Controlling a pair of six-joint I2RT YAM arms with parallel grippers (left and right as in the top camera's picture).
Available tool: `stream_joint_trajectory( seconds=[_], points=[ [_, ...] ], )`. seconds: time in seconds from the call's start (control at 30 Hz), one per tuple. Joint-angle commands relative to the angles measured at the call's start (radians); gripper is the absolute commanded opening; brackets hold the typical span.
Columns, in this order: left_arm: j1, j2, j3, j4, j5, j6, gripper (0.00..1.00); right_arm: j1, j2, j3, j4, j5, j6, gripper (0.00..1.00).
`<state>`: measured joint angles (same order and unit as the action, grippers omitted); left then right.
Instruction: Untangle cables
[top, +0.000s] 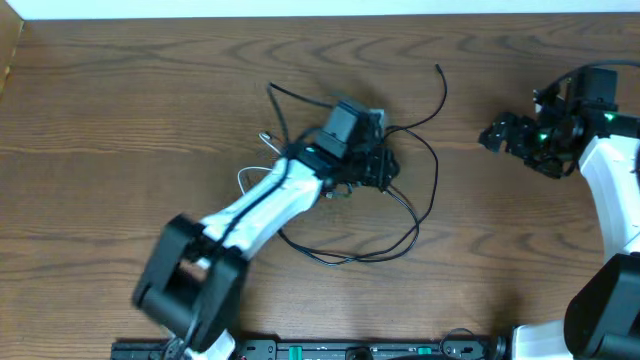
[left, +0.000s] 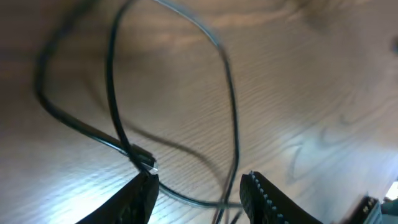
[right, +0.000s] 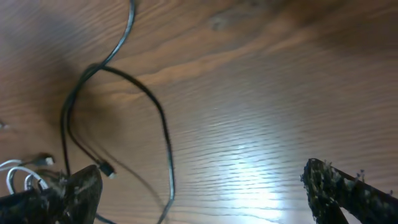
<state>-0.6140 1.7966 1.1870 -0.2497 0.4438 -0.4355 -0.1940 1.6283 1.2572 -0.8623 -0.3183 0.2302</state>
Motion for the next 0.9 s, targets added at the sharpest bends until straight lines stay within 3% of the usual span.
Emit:
stream_joint_trajectory(
  seconds=[0.0,0.37,0.87],
  points=[
    [-0.045,0.071,0.01,0.007,-0.109,-0.155,0.48,-0.017,0.001,0.003,0.002,0.025,0.008,0.99],
    [-0.121,0.142,0.01,0.069,-0.27,-0.245,0.46,-0.014,0.001,0.002,-0.005,0.024,0.009,0.99],
    [-0.145,0.151,0.01,0.024,-0.274,-0.299,0.45,-0.014,0.001,0.002,-0.01,0.024,0.008,0.99]
  ],
)
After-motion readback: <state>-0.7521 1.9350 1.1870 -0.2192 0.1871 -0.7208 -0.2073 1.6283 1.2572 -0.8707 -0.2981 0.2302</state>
